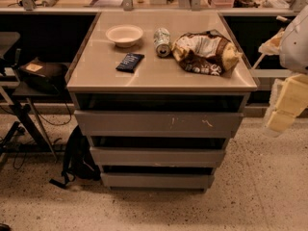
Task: Open top drawer
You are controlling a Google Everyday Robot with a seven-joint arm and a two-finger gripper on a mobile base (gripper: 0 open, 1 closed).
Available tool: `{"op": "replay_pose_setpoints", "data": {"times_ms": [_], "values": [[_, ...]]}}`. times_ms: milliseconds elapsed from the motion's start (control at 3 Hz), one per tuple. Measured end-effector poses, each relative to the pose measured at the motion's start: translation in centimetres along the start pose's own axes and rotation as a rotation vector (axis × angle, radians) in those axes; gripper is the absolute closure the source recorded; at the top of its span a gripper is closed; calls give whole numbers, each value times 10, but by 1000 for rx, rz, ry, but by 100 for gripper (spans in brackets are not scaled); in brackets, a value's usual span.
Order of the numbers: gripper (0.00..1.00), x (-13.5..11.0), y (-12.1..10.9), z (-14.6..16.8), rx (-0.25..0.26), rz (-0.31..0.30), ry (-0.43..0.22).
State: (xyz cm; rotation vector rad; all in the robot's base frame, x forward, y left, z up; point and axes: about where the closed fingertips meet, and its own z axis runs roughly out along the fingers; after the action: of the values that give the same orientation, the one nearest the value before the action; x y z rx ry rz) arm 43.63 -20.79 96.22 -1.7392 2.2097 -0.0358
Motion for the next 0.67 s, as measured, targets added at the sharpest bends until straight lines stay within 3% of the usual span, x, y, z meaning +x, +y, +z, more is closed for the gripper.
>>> {"op": "replay_pose_setpoints", "data": {"times_ms": [333,667], "values": [[0,-29,21,58,-93,-5,-119],[0,-95,62,154,-259,-7,-271]]}}
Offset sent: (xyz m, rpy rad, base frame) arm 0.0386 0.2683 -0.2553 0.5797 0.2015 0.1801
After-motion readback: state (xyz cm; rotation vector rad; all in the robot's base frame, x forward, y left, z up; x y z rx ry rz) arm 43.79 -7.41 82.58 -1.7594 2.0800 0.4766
